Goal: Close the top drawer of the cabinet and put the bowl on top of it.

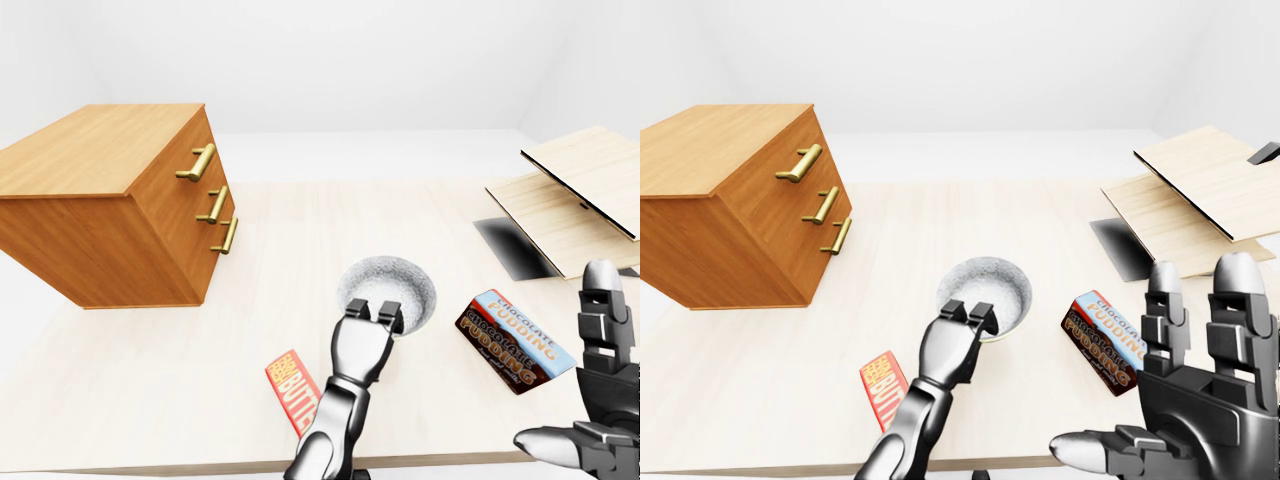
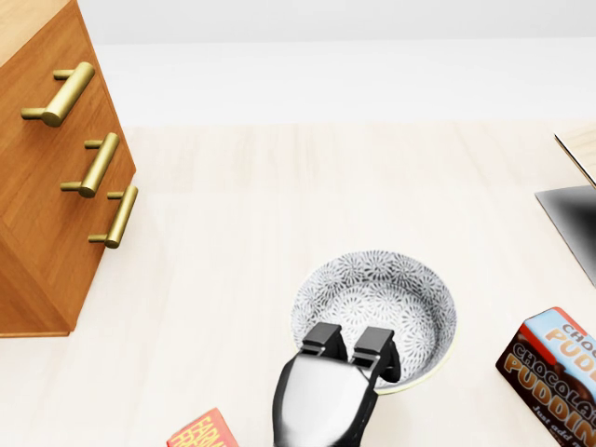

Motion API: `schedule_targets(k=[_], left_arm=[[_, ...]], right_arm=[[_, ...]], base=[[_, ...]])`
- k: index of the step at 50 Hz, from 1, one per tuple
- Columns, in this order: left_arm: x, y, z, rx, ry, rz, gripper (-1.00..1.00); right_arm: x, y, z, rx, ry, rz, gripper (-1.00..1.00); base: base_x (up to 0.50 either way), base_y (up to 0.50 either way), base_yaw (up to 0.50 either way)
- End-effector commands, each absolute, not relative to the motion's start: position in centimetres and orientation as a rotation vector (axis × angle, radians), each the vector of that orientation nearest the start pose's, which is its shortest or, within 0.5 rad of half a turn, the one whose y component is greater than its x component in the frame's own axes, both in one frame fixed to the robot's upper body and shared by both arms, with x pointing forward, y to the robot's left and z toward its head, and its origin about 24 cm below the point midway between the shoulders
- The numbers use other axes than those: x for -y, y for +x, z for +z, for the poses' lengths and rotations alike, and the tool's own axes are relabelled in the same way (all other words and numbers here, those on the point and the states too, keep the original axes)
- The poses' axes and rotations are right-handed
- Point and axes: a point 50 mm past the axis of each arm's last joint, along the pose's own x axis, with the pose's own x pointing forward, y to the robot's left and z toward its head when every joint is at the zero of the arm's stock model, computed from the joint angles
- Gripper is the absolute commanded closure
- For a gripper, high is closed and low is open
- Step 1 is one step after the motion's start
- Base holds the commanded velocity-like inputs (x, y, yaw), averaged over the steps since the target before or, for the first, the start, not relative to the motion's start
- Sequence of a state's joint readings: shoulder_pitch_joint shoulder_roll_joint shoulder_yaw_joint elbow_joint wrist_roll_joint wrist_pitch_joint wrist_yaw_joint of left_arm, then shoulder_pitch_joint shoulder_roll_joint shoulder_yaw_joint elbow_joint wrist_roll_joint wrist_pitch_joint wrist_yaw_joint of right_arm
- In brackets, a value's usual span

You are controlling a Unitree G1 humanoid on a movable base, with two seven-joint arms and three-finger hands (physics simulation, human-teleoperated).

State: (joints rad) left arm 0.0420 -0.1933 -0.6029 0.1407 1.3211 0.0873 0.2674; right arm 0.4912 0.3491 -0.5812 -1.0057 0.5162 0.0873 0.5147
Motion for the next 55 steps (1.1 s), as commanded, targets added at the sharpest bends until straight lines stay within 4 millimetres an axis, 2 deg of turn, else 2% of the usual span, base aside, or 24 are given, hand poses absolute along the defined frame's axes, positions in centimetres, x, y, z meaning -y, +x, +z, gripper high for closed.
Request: schedule_targets(k=[1, 13, 19, 28, 40, 46, 53, 54, 55], left_arm=[[1.5, 20.9, 5.6, 0.433, 1.126, -0.238, 1.0], [1.3, 20.4, 7.5, 0.459, 1.176, -0.303, 1.0], [0.8, 21.2, 9.2, 0.47, 1.201, -0.277, 1.0], [-0.9, 23.6, 11.6, 0.443, 1.19, -0.203, 1.0], [-1.9, 23.9, 14.5, 0.465, 1.223, -0.156, 1.0], [-2.5, 24.7, 16.2, 0.462, 1.257, -0.123, 1.0], [-3.3, 25.4, 17.0, 0.453, 1.25, -0.101, 1.0], [-3.4, 25.5, 17.3, 0.454, 1.251, -0.097, 1.0], [-3.5, 25.6, 17.5, 0.453, 1.258, -0.093, 1.0]], right_arm=[[21.6, 9.9, 16.3, 0.557, 0.169, -0.121, -1.0], [20.9, 11.0, 15.9, 0.525, 0.172, -0.103, -1.0], [20.7, 11.5, 15.8, 0.514, 0.164, -0.092, -1.0], [20.4, 12.0, 15.7, 0.499, 0.16, -0.089, -1.0], [20.3, 12.5, 15.5, 0.491, 0.156, -0.086, -1.0], [20.3, 12.7, 15.5, 0.488, 0.153, -0.085, -1.0], [20.1, 12.9, 15.4, 0.479, 0.149, -0.081, -1.0], [20.7, 13.6, 16.0, 0.504, 0.147, -0.089, -1.0], [20.9, 12.5, 18.4, 0.614, 0.113, -0.104, -1.0]], base=[[0.0, 0.0, 0.0], [0.0, 0.0, 0.0], [0.0, 0.0, 0.0], [0.0, 0.0, 0.0], [0.0, 0.0, 0.0], [0.0, 0.0, 0.0], [0.0, 0.0, 0.0], [0.0, 0.0, 0.0], [0.0, 0.0, 0.0]])
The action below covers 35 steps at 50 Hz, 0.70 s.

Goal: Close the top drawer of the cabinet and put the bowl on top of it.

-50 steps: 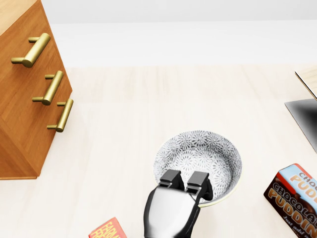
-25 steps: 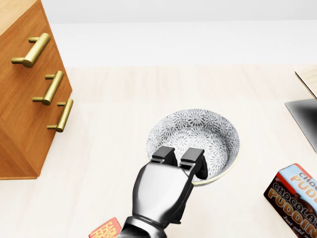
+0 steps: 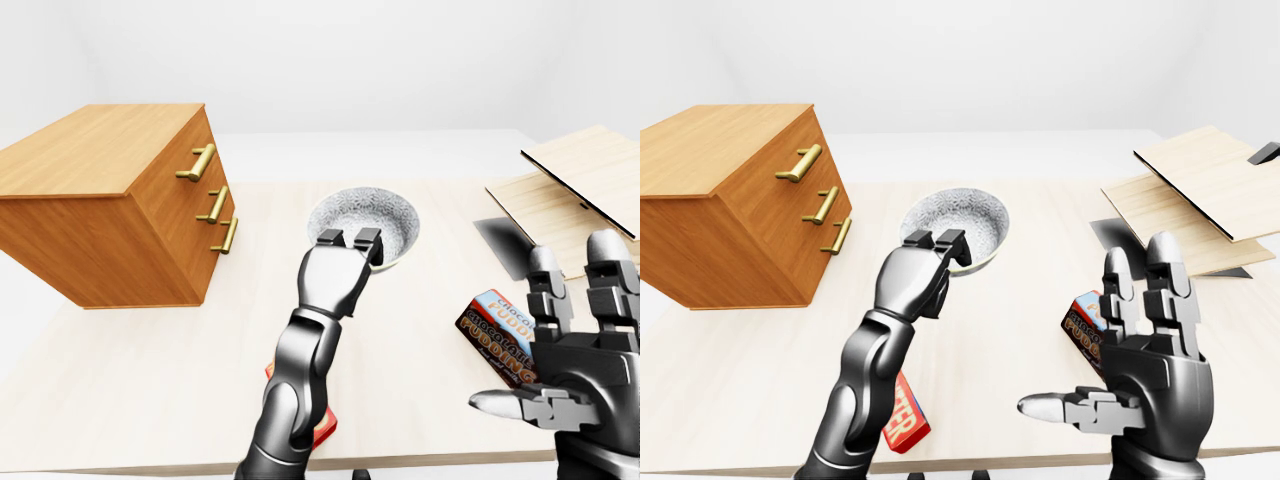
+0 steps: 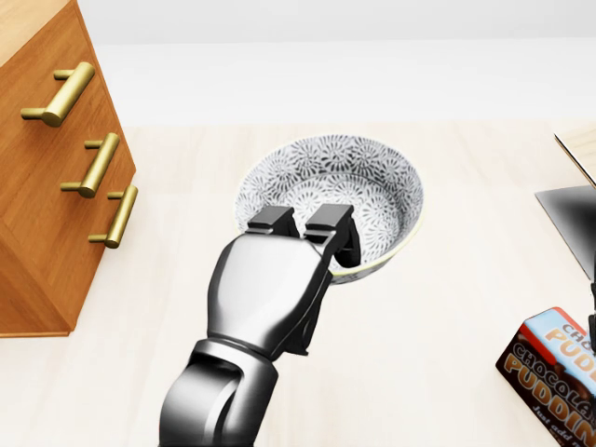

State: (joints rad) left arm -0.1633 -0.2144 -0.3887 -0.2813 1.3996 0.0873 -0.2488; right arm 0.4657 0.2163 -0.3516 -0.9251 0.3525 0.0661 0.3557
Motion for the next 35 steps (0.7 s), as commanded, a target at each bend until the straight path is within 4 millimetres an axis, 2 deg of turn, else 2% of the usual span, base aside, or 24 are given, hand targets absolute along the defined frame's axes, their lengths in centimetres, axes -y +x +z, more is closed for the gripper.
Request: schedule_targets(k=[1, 8, 13, 17, 19, 26, 35], left_arm=[[-3.6, 25.8, 17.7, 0.453, 1.269, -0.085, 1.0], [-4.3, 25.9, 19.2, 0.455, 1.299, -0.054, 1.0], [-5.0, 26.4, 20.0, 0.461, 1.293, -0.024, 1.0], [-5.2, 26.5, 19.9, 0.457, 1.298, -0.023, 1.0], [-5.4, 26.8, 19.7, 0.439, 1.308, -0.035, 1.0], [-6.8, 27.7, 21.7, 0.45, 1.342, 0.023, 1.0], [-7.9, 29.4, 23.1, 0.45, 1.357, 0.033, 1.0]], right_arm=[[21.0, 12.1, 19.0, 0.623, 0.12, -0.102, -1.0], [21.1, 12.3, 19.5, 0.616, 0.139, -0.103, -1.0], [21.2, 12.4, 20.2, 0.694, 0.117, -0.114, -1.0], [21.1, 12.7, 20.0, 0.707, 0.093, -0.111, -1.0], [21.2, 12.9, 20.3, 0.729, 0.087, -0.11, -1.0], [21.7, 14.1, 20.8, 0.762, 0.081, -0.114, -1.0], [22.1, 15.0, 21.3, 0.79, 0.088, -0.116, -1.0]], base=[[0.0, 0.0, 0.0], [0.0, 0.0, 0.0], [0.0, 0.0, 0.0], [0.0, 0.0, 0.0], [0.0, 0.0, 0.0], [0.0, 0.0, 0.0], [0.0, 0.0, 0.0]])
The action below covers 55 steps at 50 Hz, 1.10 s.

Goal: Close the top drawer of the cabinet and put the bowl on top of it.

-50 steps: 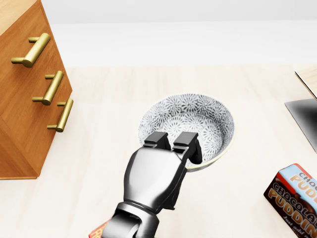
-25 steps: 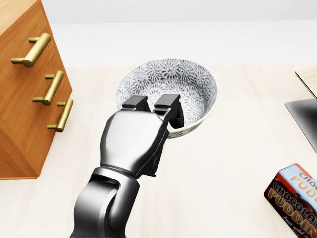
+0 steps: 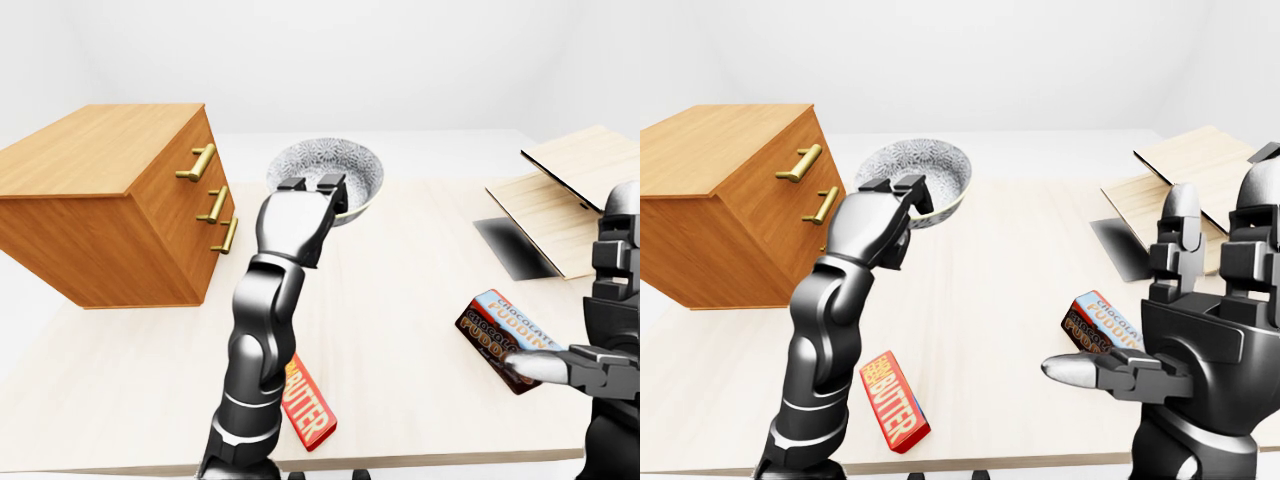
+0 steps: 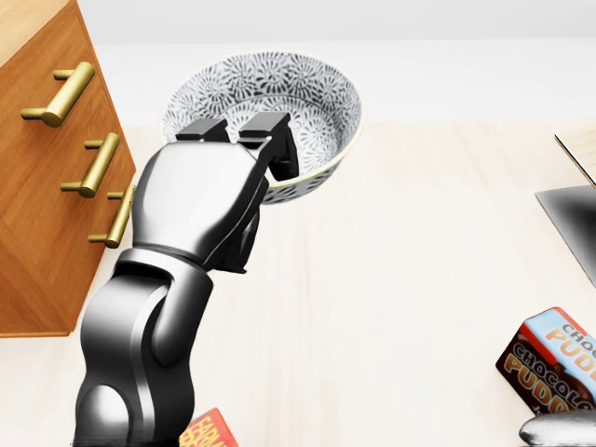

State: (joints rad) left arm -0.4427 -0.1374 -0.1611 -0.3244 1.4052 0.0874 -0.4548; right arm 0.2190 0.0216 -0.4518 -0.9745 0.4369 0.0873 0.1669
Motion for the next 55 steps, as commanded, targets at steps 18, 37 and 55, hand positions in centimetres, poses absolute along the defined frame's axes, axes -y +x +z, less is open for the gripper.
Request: schedule_targets(k=[18, 37, 55], left_arm=[[-9.8, 29.9, 28.3, 0.497, 1.433, 0.095, 1.0], [-12.0, 29.1, 33.2, 0.515, 1.522, 0.234, 1.0], [-14.0, 28.6, 36.1, 0.537, 1.546, 0.342, 1.0]], right_arm=[[22.1, 14.9, 21.4, 0.791, 0.092, -0.111, -1.0], [21.7, 15.1, 21.1, 0.773, 0.088, -0.102, -1.0], [21.6, 15.1, 21.2, 0.777, 0.087, -0.1, -1.0]], base=[[0.0, 0.0, 0.0], [0.0, 0.0, 0.0], [0.0, 0.0, 0.0]])
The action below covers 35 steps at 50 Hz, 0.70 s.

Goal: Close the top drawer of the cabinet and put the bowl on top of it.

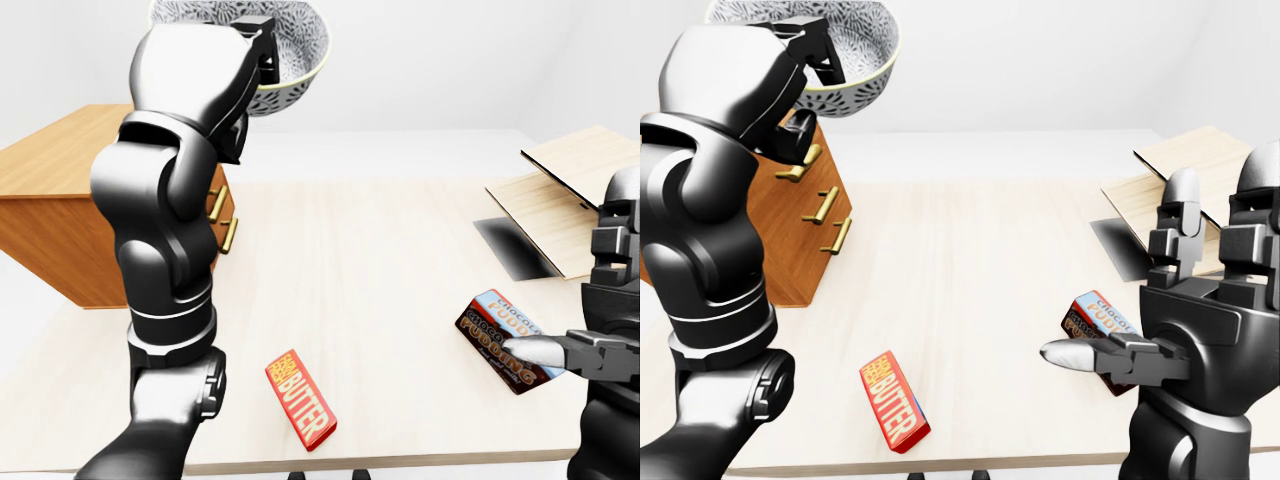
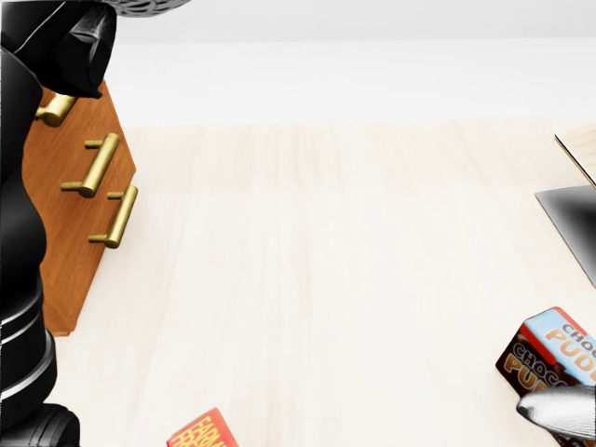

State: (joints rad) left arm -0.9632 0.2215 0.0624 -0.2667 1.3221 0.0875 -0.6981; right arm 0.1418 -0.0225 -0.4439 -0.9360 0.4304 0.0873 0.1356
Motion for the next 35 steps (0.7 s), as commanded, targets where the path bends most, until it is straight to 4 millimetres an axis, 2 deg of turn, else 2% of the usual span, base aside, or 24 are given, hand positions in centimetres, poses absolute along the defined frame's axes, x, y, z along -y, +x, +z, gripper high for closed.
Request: schedule_targets(k=[1, 18, 35], left_arm=[[-14.1, 28.5, 36.3, 0.539, 1.544, 0.345, 1.0], [-17.4, 28.8, 37.5, 0.475, 1.563, 0.396, 1.0], [-20.2, 28.5, 37.9, 0.441, 1.564, 0.447, 1.0]], right_arm=[[21.6, 15.1, 21.2, 0.777, 0.086, -0.1, -1.0], [21.4, 15.5, 21.0, 0.768, 0.084, -0.095, -1.0], [21.3, 15.6, 20.9, 0.761, 0.084, -0.091, -1.0]], base=[[0.0, 0.0, 0.0], [0.0, 0.0, 0.0], [0.0, 0.0, 0.0]])
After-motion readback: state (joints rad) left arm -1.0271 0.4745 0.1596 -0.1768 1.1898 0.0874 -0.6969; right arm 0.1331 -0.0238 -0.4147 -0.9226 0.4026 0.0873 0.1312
